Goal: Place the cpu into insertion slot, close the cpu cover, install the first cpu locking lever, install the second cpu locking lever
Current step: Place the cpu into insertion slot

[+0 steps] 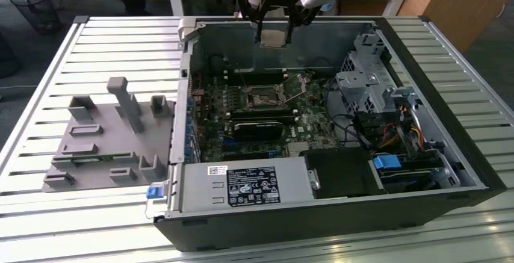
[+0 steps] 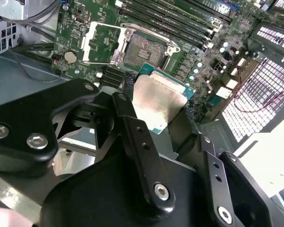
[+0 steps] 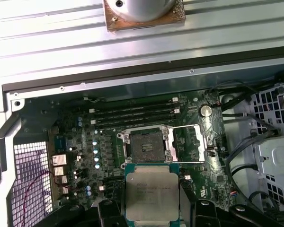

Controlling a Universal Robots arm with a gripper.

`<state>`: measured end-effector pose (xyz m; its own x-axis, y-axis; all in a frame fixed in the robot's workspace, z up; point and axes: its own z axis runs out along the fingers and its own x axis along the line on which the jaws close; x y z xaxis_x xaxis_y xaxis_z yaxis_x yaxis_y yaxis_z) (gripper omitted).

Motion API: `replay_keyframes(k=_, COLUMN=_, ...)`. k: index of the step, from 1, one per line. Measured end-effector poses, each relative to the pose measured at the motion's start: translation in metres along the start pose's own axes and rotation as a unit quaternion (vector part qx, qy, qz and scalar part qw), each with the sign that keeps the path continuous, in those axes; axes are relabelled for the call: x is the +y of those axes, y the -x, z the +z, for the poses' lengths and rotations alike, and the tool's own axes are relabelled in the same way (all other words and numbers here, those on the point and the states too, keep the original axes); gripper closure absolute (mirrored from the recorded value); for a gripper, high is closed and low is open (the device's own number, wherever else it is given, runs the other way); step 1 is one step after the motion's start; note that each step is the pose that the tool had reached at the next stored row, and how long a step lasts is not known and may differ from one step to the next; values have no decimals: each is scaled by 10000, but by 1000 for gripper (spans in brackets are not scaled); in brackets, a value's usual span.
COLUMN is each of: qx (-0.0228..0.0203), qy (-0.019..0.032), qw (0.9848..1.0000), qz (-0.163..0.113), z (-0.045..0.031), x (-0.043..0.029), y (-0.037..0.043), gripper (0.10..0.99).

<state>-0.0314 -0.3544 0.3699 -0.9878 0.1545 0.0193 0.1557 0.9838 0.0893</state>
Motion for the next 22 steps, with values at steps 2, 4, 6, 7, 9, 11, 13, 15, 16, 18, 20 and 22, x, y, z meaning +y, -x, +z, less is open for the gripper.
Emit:
replay_keyframes(k=2, qx=-1, qy=0, qw=10000, qz=17, z=1, x=0, y=0, gripper=545)
replay_keyframes(k=4, qx=-3, qy=1, qw=10000, qz=34, z=1, x=0, y=0, gripper=545)
replay_keyframes(k=6, qx=-4, qy=1, qw=10000, qz=51, z=2, x=0, y=0, gripper=545)
replay_keyframes(k=7, qx=-5, qy=1, qw=10000, qz=59, z=2, x=0, y=0, gripper=545)
replay_keyframes(k=9, qx=-7, qy=1, qw=10000, qz=76, z=3, x=0, y=0, gripper=545)
replay_keyframes(k=11, qx=-8, qy=2, qw=10000, qz=94, z=4, x=0, y=0, gripper=545)
replay_keyframes(k=13, qx=-10, qy=2, qw=9999, qz=111, z=4, x=0, y=0, gripper=545)
replay_keyframes(k=15, qx=-12, qy=3, qw=9999, qz=128, z=5, x=0, y=0, gripper=545)
replay_keyframes(k=16, qx=-12, qy=3, qw=9999, qz=138, z=6, x=0, y=0, gripper=545)
replay_keyframes(k=18, qx=-14, qy=3, qw=9999, qz=155, z=7, x=-1, y=0, gripper=545)
replay_keyframes(k=20, qx=-15, qy=3, qw=9998, qz=173, z=8, x=-1, y=0, gripper=545)
replay_keyframes(k=22, qx=-17, qy=4, qw=9998, qz=191, z=9, x=-1, y=0, gripper=545)
